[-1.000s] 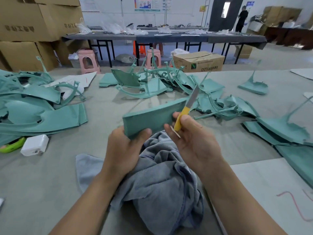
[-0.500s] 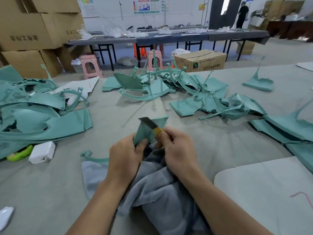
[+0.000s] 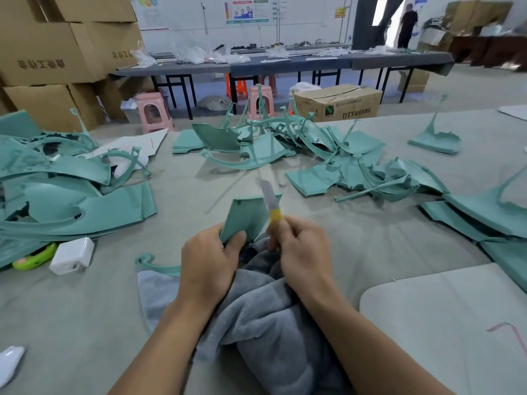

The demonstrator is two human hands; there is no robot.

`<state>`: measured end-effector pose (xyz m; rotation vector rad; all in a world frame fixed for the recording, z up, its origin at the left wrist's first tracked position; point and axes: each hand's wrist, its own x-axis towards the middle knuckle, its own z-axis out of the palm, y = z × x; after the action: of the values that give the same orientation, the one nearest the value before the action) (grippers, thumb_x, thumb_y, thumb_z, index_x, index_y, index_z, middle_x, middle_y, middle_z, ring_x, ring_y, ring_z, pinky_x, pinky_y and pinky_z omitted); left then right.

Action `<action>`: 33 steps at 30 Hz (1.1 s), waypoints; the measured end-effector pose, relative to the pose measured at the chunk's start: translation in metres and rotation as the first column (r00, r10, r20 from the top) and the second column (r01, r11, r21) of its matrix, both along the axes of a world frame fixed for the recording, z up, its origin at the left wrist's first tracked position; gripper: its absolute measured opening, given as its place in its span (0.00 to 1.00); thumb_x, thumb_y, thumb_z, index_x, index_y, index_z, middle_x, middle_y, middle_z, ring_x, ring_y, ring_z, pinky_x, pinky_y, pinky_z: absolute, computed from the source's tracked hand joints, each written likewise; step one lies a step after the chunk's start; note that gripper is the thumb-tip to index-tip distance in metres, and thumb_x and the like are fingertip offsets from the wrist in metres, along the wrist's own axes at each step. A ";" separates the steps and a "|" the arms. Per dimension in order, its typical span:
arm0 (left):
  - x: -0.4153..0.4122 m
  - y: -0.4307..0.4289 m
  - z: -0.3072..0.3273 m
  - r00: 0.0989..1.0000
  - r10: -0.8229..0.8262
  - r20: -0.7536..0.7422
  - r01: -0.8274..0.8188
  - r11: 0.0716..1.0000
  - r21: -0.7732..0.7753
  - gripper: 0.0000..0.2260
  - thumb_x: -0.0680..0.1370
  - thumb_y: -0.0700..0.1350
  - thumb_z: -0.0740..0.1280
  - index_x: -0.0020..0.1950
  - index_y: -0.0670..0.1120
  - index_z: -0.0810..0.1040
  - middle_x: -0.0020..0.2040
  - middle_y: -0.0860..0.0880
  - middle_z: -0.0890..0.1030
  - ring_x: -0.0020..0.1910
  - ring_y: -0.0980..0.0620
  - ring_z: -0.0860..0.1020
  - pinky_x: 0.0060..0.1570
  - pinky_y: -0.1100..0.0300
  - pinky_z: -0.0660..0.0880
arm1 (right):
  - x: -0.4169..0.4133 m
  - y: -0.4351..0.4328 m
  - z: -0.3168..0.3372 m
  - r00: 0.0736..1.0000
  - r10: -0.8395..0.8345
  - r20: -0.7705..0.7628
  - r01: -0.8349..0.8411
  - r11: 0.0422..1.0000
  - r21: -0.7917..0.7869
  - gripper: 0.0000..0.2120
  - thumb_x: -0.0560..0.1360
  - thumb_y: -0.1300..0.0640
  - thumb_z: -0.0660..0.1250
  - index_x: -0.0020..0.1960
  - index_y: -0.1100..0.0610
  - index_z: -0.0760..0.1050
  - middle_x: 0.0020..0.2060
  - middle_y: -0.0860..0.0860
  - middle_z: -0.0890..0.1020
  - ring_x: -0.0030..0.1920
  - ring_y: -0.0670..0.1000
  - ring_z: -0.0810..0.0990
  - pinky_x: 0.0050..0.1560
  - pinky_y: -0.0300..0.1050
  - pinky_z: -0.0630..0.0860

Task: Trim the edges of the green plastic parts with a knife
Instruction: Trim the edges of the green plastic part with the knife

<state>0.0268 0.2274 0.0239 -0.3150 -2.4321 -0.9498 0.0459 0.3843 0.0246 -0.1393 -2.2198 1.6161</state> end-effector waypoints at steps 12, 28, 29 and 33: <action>0.001 0.000 -0.001 1.000 0.020 0.014 -0.020 1.000 0.003 0.19 0.74 0.53 0.67 0.27 0.55 0.61 0.21 0.54 0.66 0.23 0.57 0.67 0.27 0.65 0.58 | -0.004 0.010 0.006 0.966 -0.237 0.106 0.223 0.967 0.122 0.16 0.79 0.57 0.62 0.34 0.60 0.77 0.30 0.54 0.81 0.36 0.56 0.80 0.41 0.53 0.76; 0.005 0.005 0.008 0.999 0.020 0.039 -0.020 1.000 0.007 0.18 0.73 0.53 0.69 0.27 0.56 0.64 0.21 0.57 0.66 0.24 0.58 0.67 0.27 0.64 0.59 | 0.012 -0.002 0.005 0.999 -0.030 0.022 0.023 0.962 0.271 0.14 0.81 0.49 0.59 0.39 0.52 0.74 0.35 0.49 0.82 0.37 0.51 0.78 0.40 0.50 0.72; 0.006 0.006 0.009 0.999 0.030 0.043 -0.031 0.999 0.022 0.17 0.73 0.54 0.67 0.27 0.56 0.64 0.21 0.57 0.66 0.24 0.57 0.68 0.27 0.65 0.60 | 0.004 0.004 0.006 0.978 -0.172 0.117 0.126 0.939 0.321 0.15 0.82 0.50 0.58 0.38 0.53 0.73 0.37 0.51 0.83 0.38 0.54 0.76 0.40 0.50 0.70; 0.010 0.009 0.007 0.999 0.036 -0.008 -0.035 0.999 0.015 0.22 0.75 0.49 0.74 0.28 0.58 0.64 0.21 0.59 0.67 0.25 0.63 0.72 0.26 0.67 0.59 | 0.009 0.011 0.010 0.988 -0.149 -0.048 0.155 0.974 0.166 0.16 0.83 0.51 0.58 0.38 0.54 0.72 0.34 0.49 0.81 0.37 0.54 0.77 0.39 0.51 0.70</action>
<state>0.0364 0.2364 0.0312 -0.2690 -2.4140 -0.9493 0.0546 0.3957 0.0344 -0.2256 -2.2484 1.3331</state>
